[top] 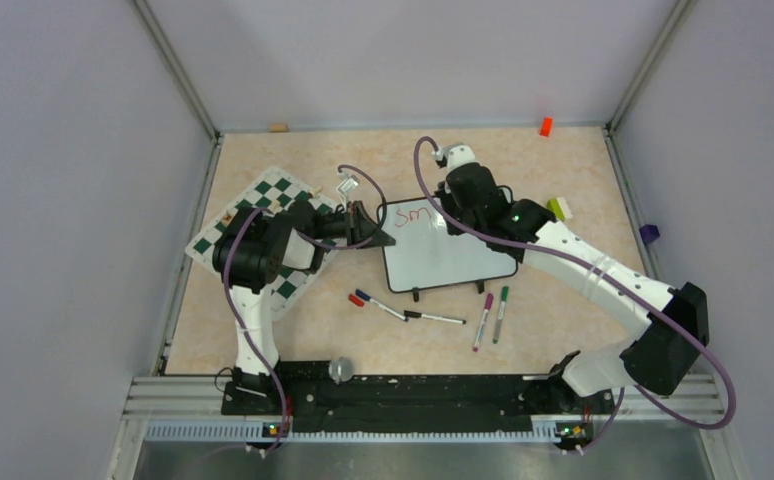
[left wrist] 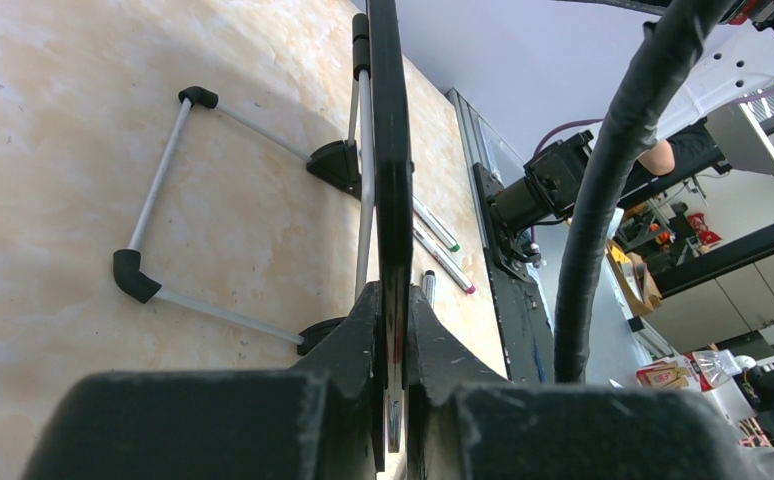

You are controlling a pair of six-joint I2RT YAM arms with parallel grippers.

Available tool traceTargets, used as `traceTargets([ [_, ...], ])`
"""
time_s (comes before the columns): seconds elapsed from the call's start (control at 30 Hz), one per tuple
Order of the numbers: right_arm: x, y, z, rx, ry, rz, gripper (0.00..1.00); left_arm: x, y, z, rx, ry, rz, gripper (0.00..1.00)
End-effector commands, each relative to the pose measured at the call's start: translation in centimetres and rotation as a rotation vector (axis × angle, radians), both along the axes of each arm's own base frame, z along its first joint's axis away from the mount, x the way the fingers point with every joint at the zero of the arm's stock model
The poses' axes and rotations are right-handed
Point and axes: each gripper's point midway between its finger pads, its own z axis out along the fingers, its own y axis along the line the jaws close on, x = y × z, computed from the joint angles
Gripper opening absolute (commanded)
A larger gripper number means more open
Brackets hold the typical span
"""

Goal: Write a sentence on the whiteboard

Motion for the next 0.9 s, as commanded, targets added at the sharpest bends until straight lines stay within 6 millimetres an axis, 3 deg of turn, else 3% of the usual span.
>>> traceTargets([
  [0.0, 1.0, 0.8, 2.0, 0.053, -0.039, 0.013, 0.0, -1.3, 0.0, 0.7, -0.003, -0.064, -0.071, 0.0],
  [0.17, 1.4, -0.3, 2.2, 0.033, -0.062, -0.05, 0.0, -1.3, 0.0, 0.7, -0.003, -0.062, -0.071, 0.0],
  [0.47, 0.9, 0.2, 1.9, 0.037, -0.044, -0.009, 0.0, -1.3, 0.0, 0.8, -0.003, -0.063, -0.07, 0.0],
  [0.73, 0.5, 0.2, 3.9, 0.078, -0.075, 0.005, 0.0, -1.3, 0.0, 0.8, -0.003, -0.064, -0.071, 0.0],
  [0.87, 0.3, 0.1, 3.9, 0.081, -0.073, 0.011, 0.0, -1.3, 0.0, 0.8, -0.003, -0.063, -0.071, 0.0],
])
